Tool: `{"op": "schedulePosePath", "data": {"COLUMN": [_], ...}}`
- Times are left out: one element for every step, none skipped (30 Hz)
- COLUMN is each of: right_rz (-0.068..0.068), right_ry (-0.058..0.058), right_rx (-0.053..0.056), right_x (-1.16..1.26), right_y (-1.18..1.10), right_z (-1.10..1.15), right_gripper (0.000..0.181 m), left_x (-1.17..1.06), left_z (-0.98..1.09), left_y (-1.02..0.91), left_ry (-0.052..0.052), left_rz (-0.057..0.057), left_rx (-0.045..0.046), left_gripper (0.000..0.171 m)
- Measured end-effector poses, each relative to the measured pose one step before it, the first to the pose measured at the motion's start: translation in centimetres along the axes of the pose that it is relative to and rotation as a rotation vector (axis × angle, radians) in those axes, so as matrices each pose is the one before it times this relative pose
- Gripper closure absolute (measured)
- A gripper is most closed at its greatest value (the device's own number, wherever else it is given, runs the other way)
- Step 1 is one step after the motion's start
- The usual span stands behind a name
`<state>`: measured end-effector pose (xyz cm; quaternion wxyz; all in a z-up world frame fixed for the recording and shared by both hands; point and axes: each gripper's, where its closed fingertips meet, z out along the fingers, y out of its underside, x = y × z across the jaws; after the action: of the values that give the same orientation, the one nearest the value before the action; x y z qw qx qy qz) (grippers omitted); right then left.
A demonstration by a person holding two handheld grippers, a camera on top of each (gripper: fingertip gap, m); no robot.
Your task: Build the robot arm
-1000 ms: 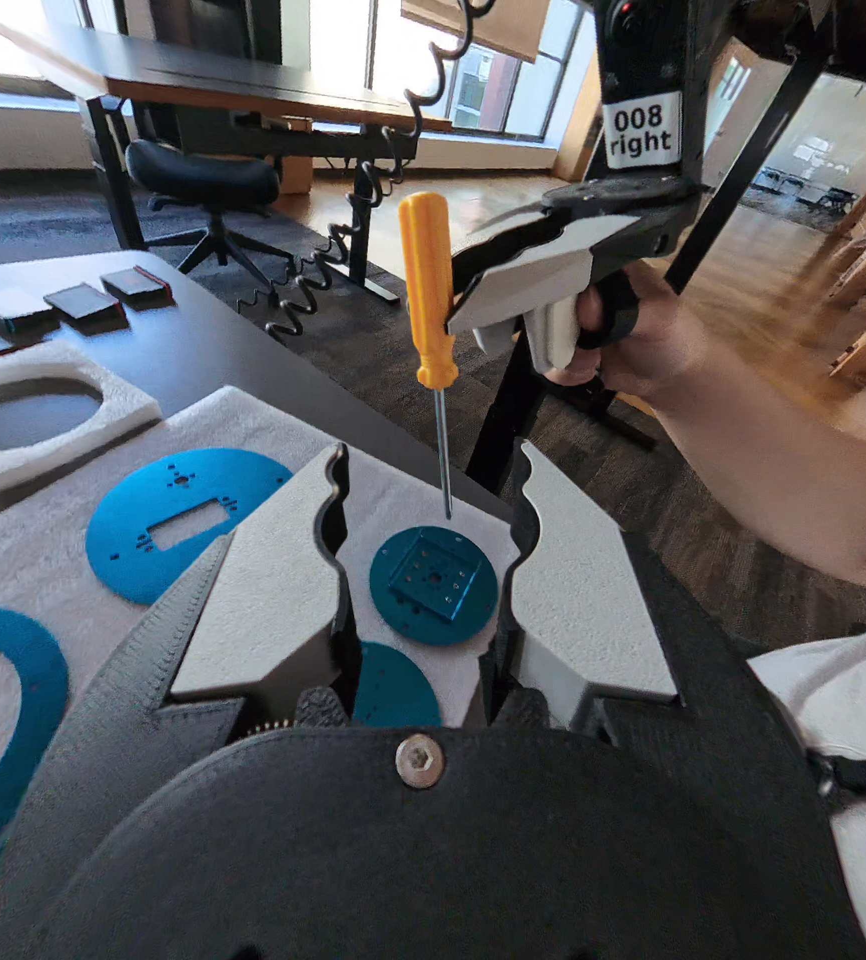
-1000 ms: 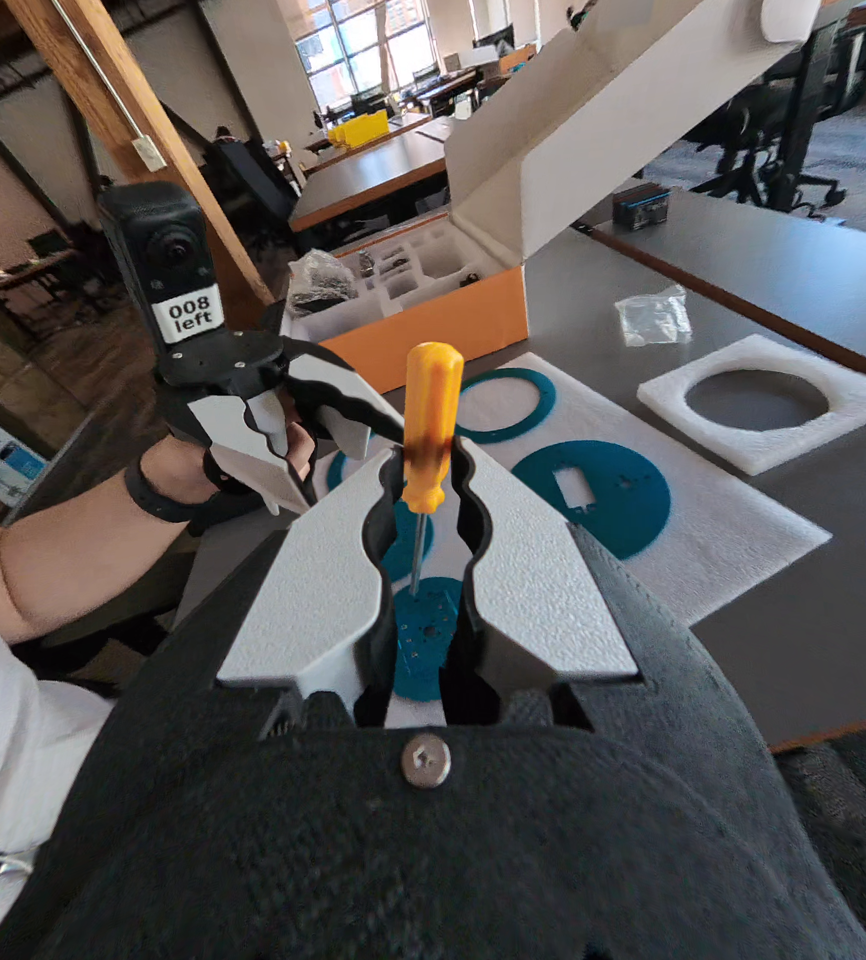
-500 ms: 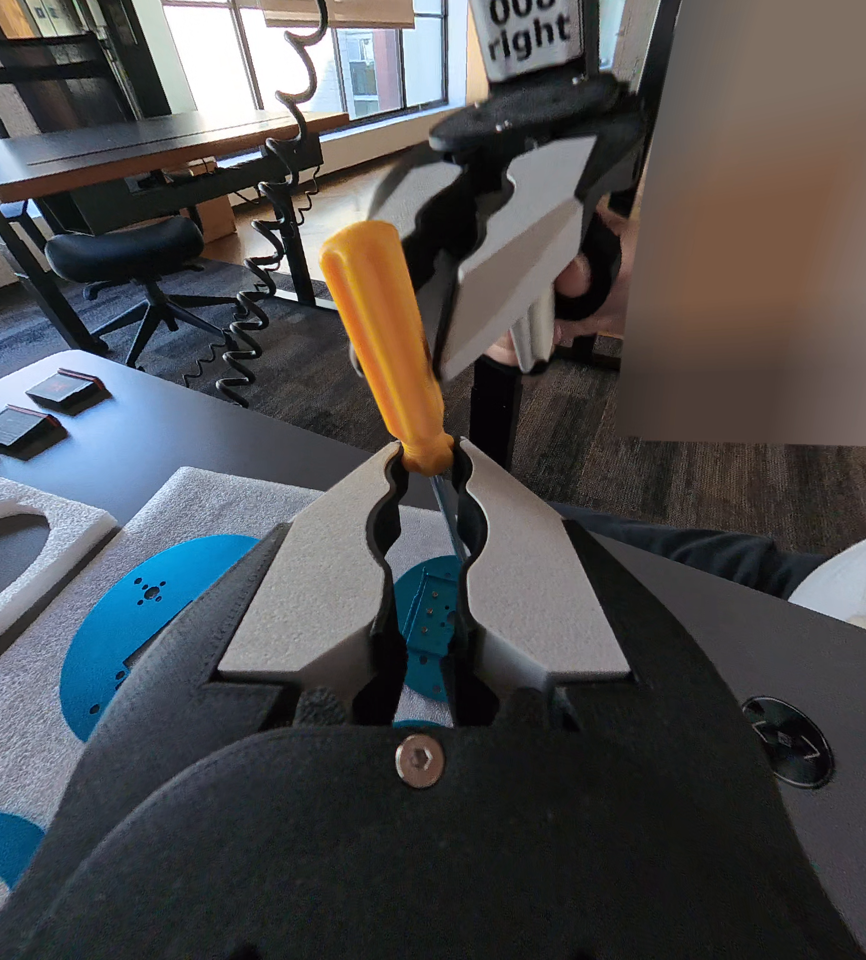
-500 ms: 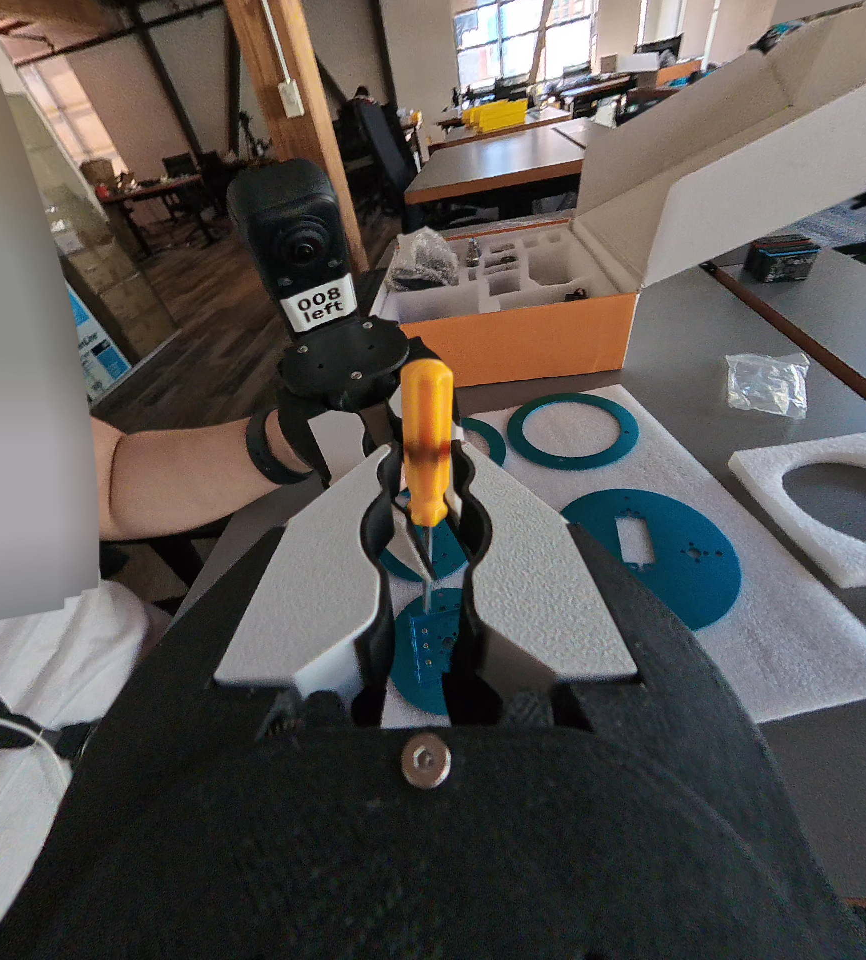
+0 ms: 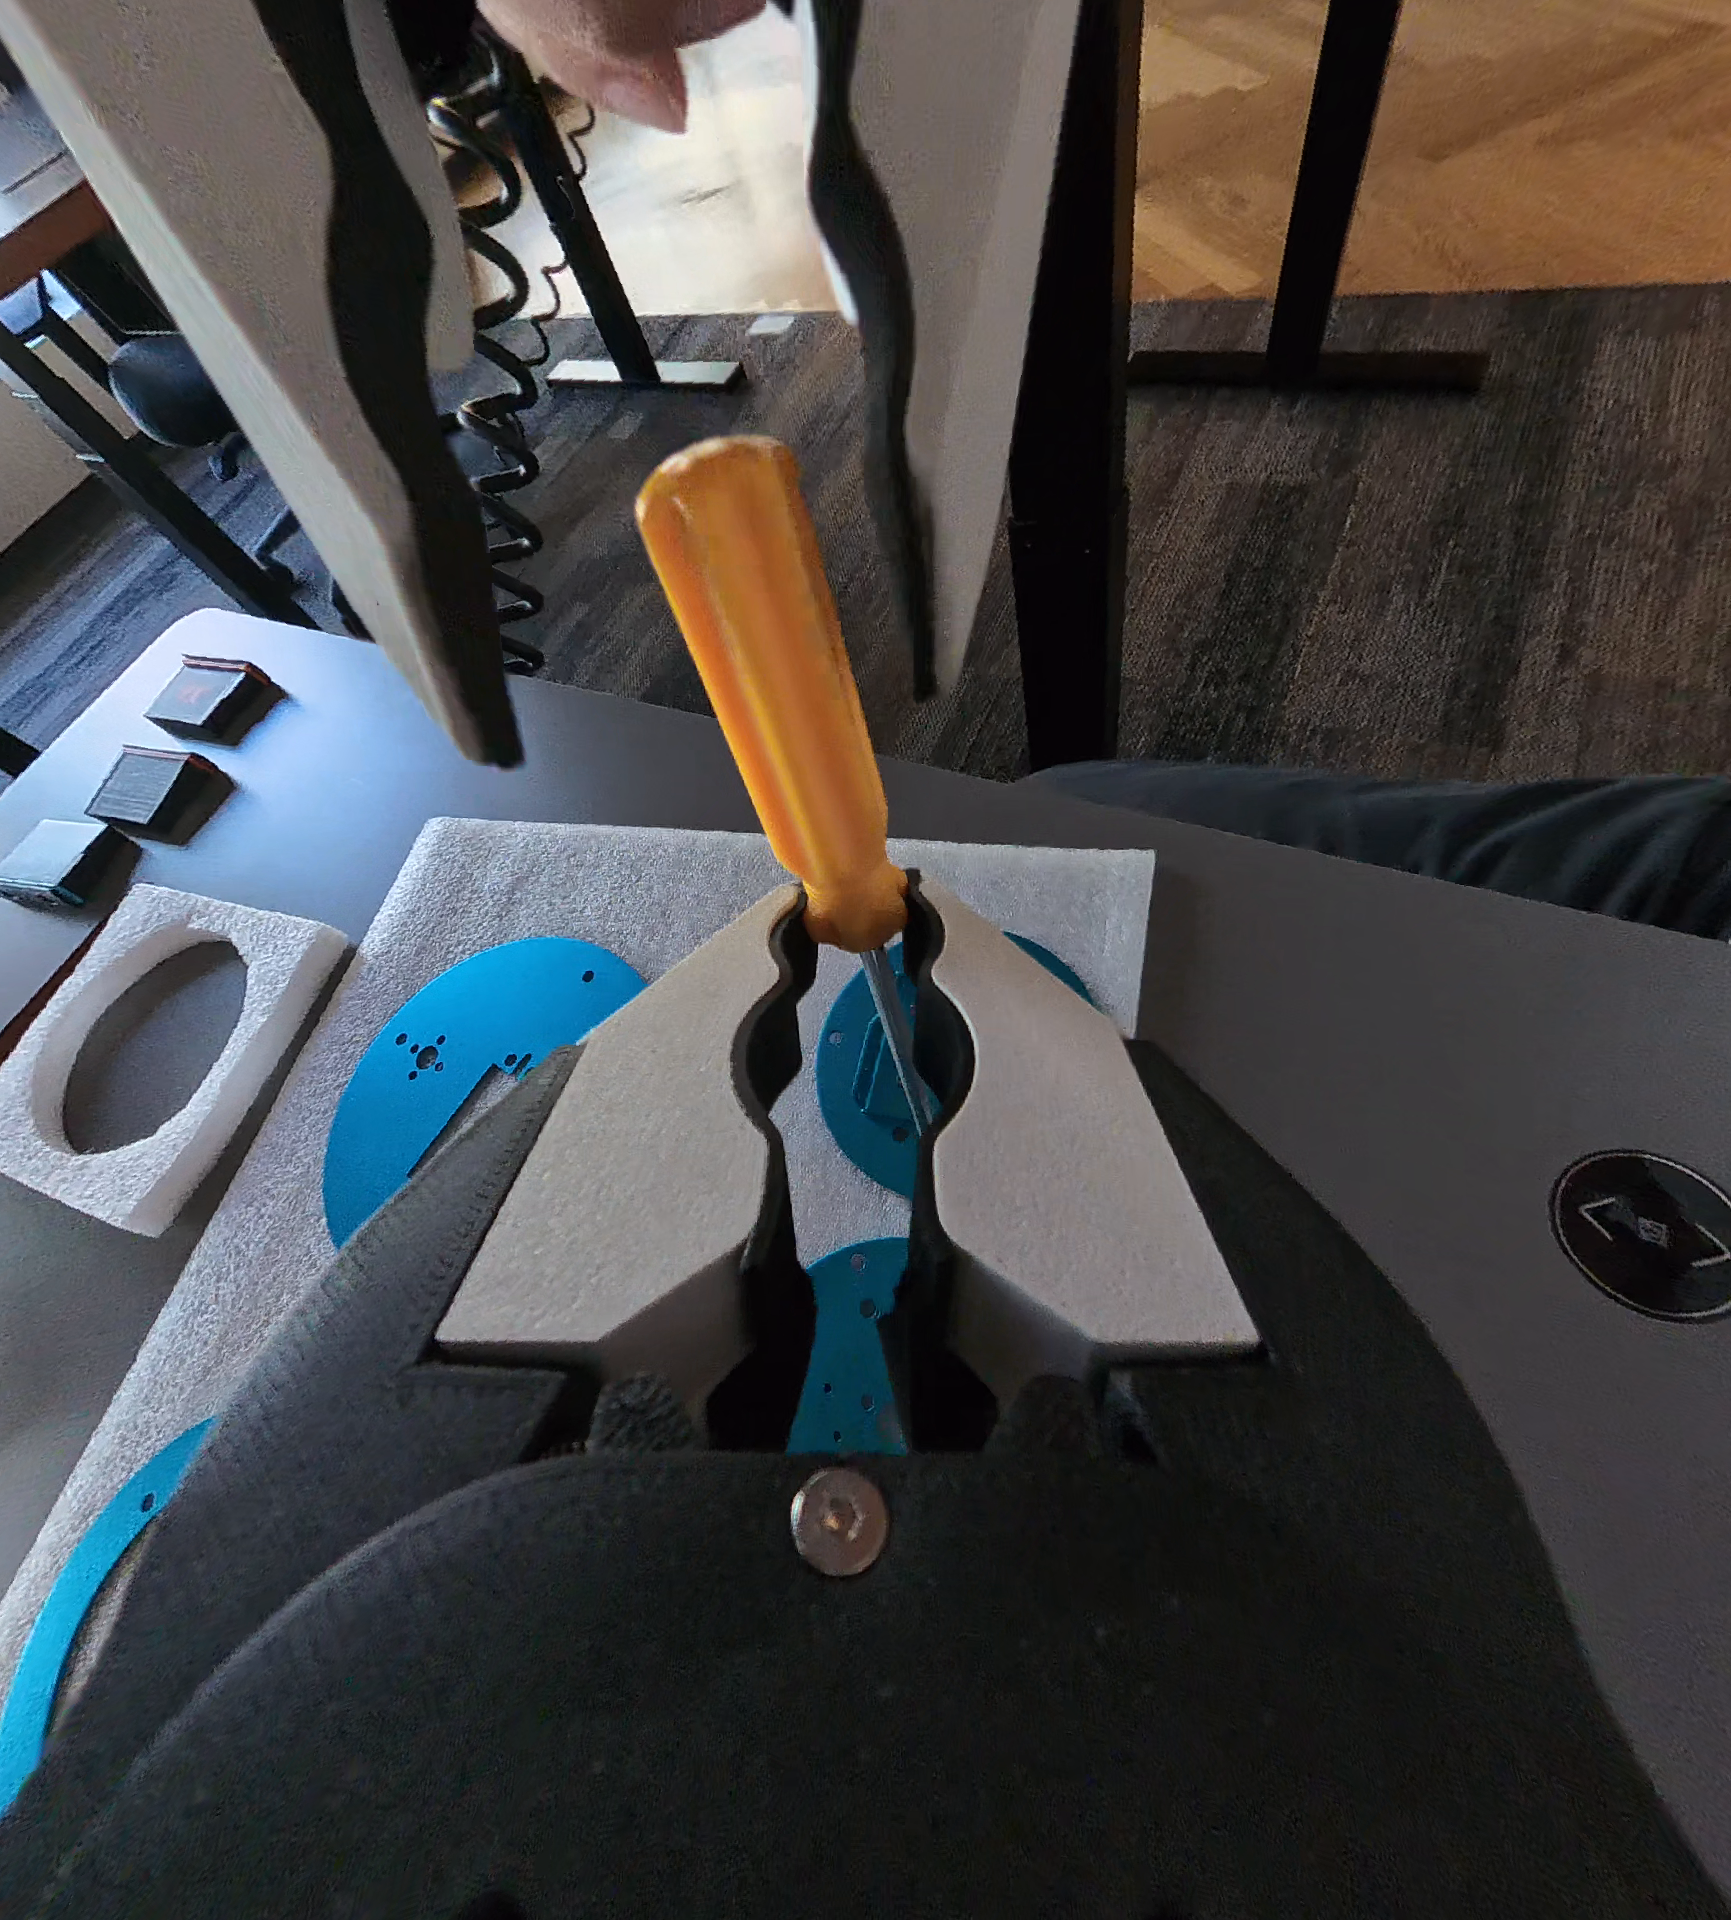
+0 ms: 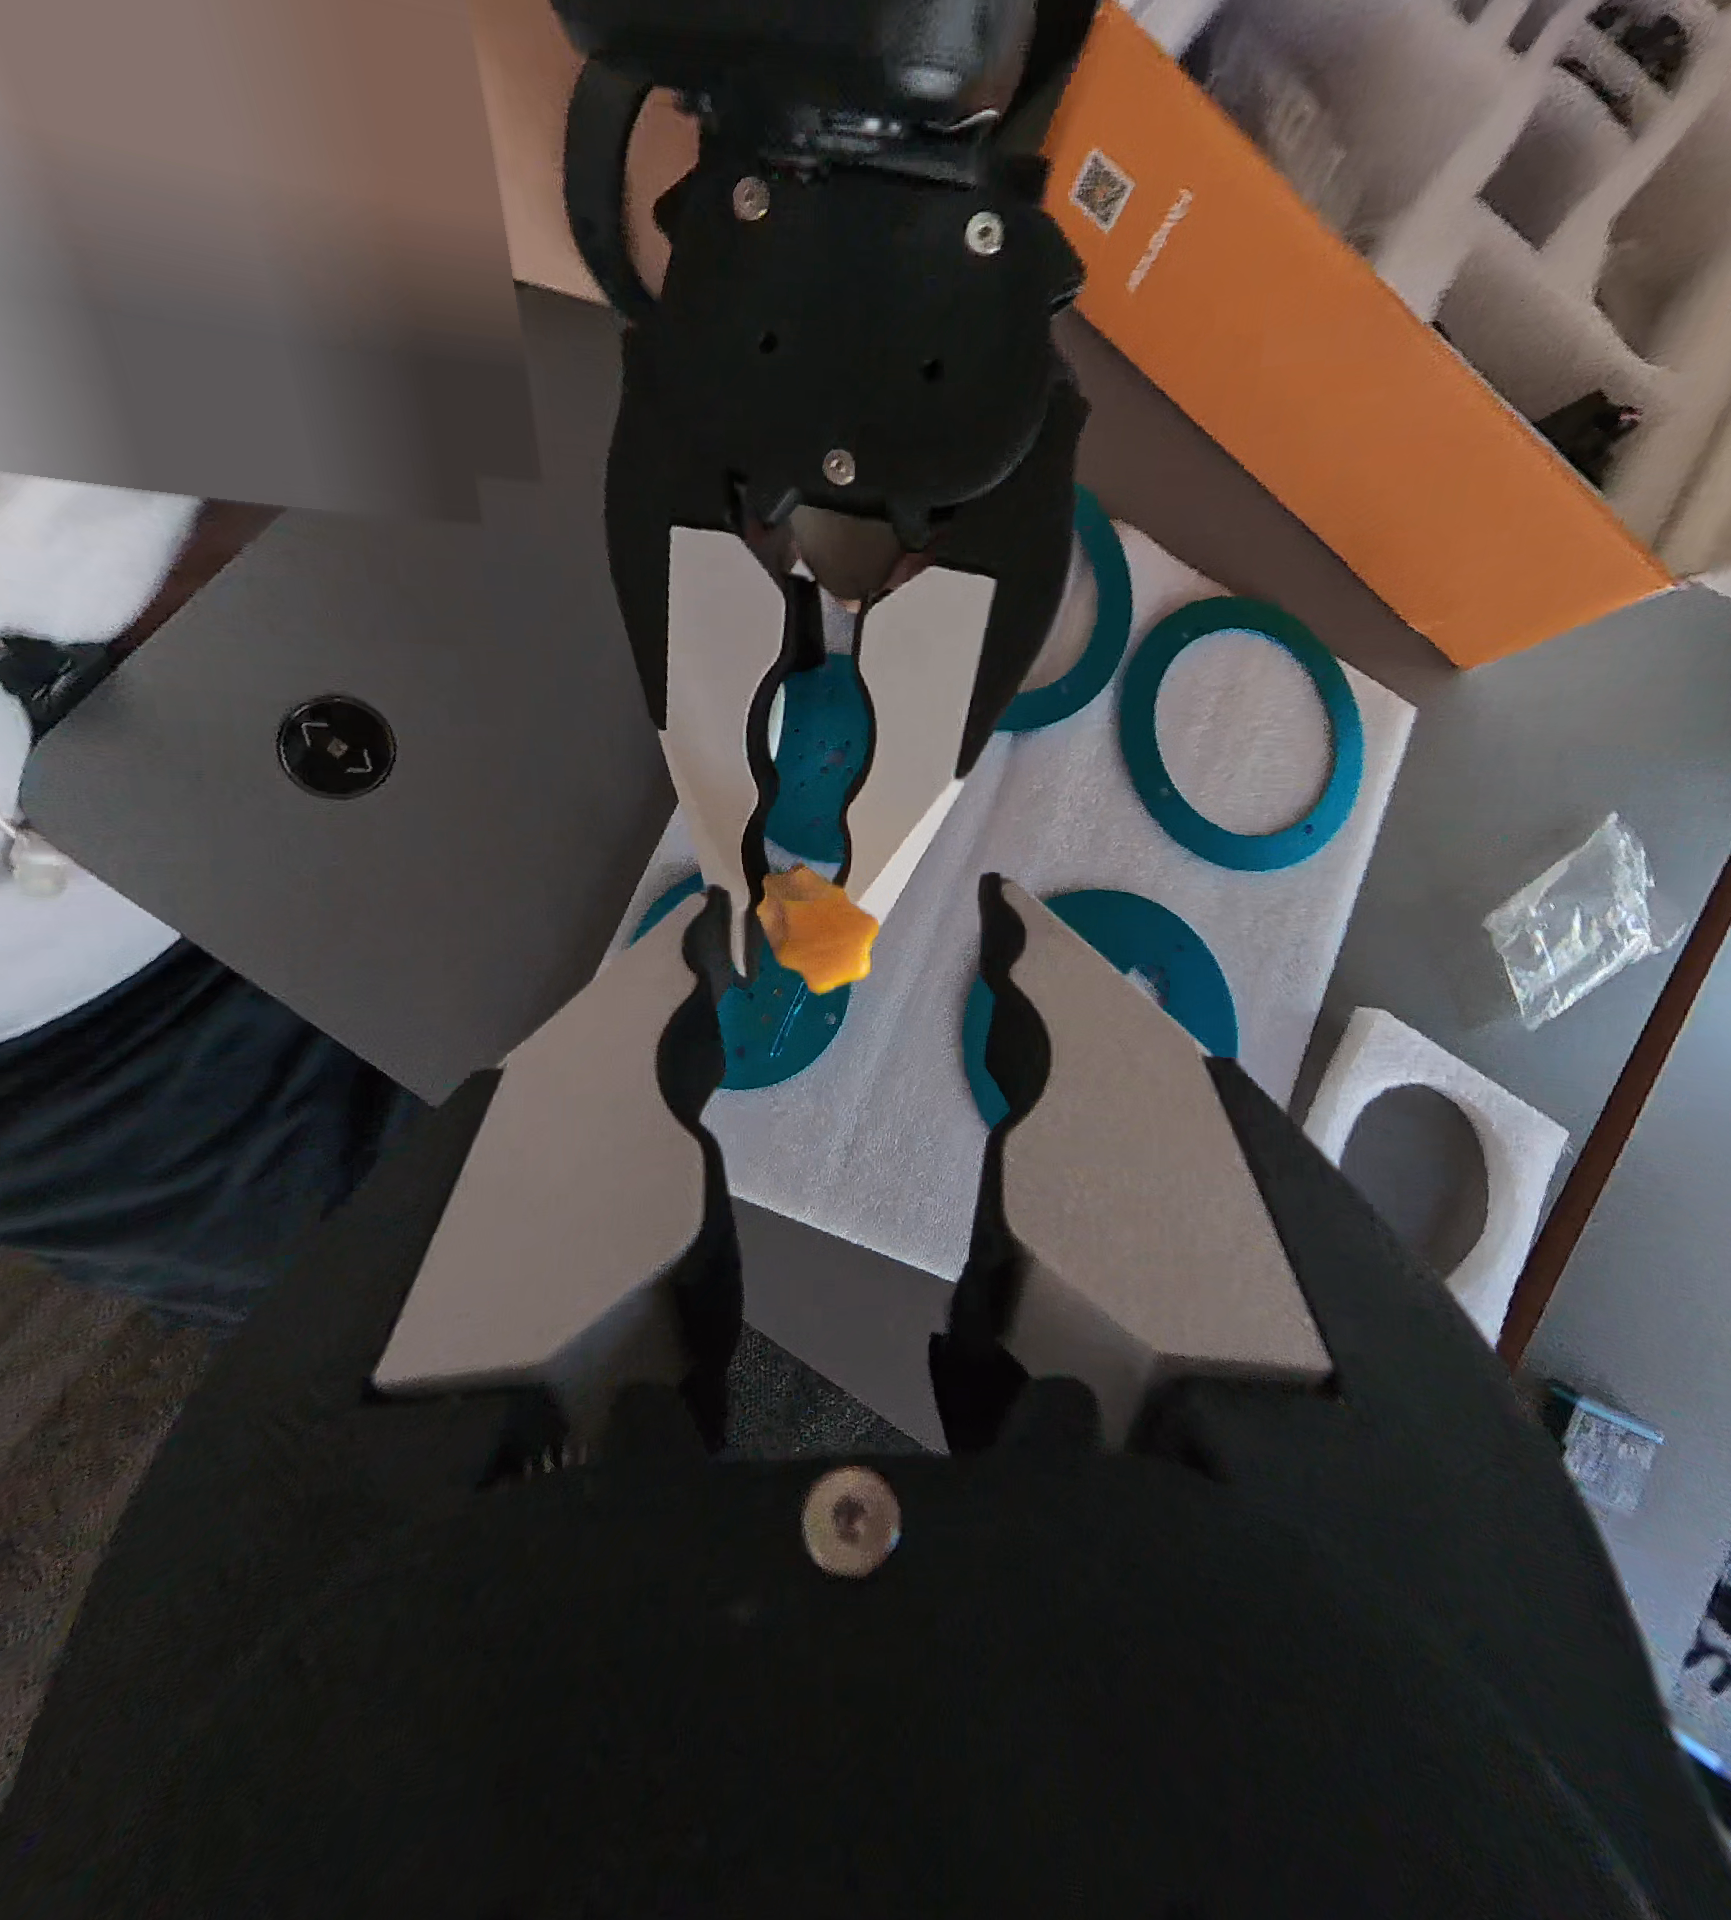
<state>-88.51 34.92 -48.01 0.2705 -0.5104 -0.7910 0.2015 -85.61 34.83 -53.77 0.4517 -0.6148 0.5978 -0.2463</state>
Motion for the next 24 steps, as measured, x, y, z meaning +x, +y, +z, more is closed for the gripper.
{"op": "schedulePosePath", "data": {"right_rz": [-0.0238, -0.0174, -0.0157, -0.017, -0.0107, 0.0002, 0.0072, 0.003, 0.0027, 0.0086, 0.0135, 0.0079, 0.0111, 0.0143, 0.0181, 0.0163, 0.012, 0.0069, 0.002, 0.0065, 0.017, 0.0201, 0.018, 0.0196], "right_ry": [-0.0231, -0.0169, 0.0034, 0.0022, -0.0084, -0.0259, -0.0136, -0.0053, -0.0002, 0.0039, 0.0053, -0.0184, -0.0003, 0.0049, 0.0022, 0.0055, 0.0069, 0.0153, 0.026, 0.0201, 0.0245, 0.033, 0.0301, 0.0261], "right_rx": [-0.0118, -0.03, -0.0343, -0.0244, -0.0108, 0.0041, 0.0031, -0.0046, -0.0043, 0.0047, 0.0122, 0.0056, -0.0007, -0.0045, -0.0065, -0.0054, -0.0004, -0.0029, 0.004, 0.0026, 0.0031, 0.0062, 0.0098, 0.0125], "right_x": [-0.397, -0.287, 0.049, 0.012, -0.121, -0.396, -0.195, -0.074, -0.009, 0.029, 0.033, -0.352, -0.087, -0.032, -0.055, -0.021, -0.046, 0.044, 0.139, 0.012, 0.076, 0.16, 0.069, 0.011], "right_y": [-0.031, 0.23, 0.311, 0.248, 0.055, -0.161, -0.141, 0.04, 0.091, -0.04, -0.148, -0.005, 0.098, 0.169, 0.182, 0.123, 0.093, 0.124, 0.046, 0.16, 0.222, 0.284, 0.317, 0.363], "right_z": [0.346, 0.292, 0.205, 0.159, 0.09, 0.075, 0.076, 0.069, 0.06, 0.061, 0.036, 0.019, 0.047, 0.022, 0.036, 0.019, -0.006, -0.046, -0.147, -0.234, -0.272, -0.28, -0.252, -0.178], "right_gripper": [0.137, 0.141, 0.145, 0.148, 0.153, 0.161, 0.162, 0.162, 0.162, 0.157, 0.154, 0.163, 0.163, 0.163, 0.163, 0.163, 0.163, 0.163, 0.163, 0.164, 0.163, 0.163, 0.164, 0.163], "left_x": [0.097, 0.109, 0.088, -0.035, 0.015, 0.023, 0.084, 0.122, 0.036, 0.036, 0.057, 0.022, 0.036, -0.028, 0.063, 0.016, 0.027, -0.116, -0.353, -0.296, -0.07, 0.151, 0.033, -0.172], "left_z": [-0.041, -0.055, -0.051, -0.055, -0.054, -0.043, -0.033, 0.017, 0.059, 0.063, 0.05, 0.051, 0.069, 0.075, 0.081, 0.085, 0.048, -0.032, -0.137, -0.214, -0.228, -0.189, -0.153, -0.055], "left_y": [0.012, 0.031, 0.077, 0.038, 0.013, 0.028, 0.041, 0.07, 0.07, -0.009, -0.048, -0.027, 0.057, 0.081, 0.059, 0.025, -0.016, -0.005, 0.041, 0.189, 0.48, 0.751, 0.889, 0.825], "left_ry": [0.0053, 0.0071, 0.0048, -0.0035, 0.0014, 0.0041, 0.0071, 0.0086, 0.0031, 0.0022, 0.0035, 0.0007, 0.0015, -0.0024, 0.0022, 0.0003, -0.0002, -0.0095, -0.0214, -0.0128, 0.0066, 0.0243, 0.0148, -0.0024], "left_rz": [0.0028, 0.0016, 0.0038, 0.0041, 0.0019, -0.0006, 0.0047, 0.0058, 0.0041, 0.0041, 0.004, 0.005, 0.0067, 0.0057, 0.0034, -0.0028, -0.0057, -0.0077, -0.012, -0.0218, -0.0365, -0.0384, -0.0299, -0.018], "left_rx": [-0.0048, -0.00299, -0.00498, -0.00304, -0.00079, -0.00275, -0.00275, -0.00576, -0.00788, -0.00284, -0.0006, -0.00201, -0.00874, -0.00873, -0.00595, -0.00188, 0.00269, 0.00534, 0.00826, 0.00688, -0.00441, -0.01457, -0.01951, -0.01669], "left_gripper": [0.157, 0.157, 0.157, 0.157, 0.158, 0.157, 0.157, 0.157, 0.157, 0.157, 0.158, 0.158, 0.157, 0.157, 0.157, 0.157, 0.157, 0.157, 0.153, 0.136, 0.119, 0.11, 0.108, 0.107]}}
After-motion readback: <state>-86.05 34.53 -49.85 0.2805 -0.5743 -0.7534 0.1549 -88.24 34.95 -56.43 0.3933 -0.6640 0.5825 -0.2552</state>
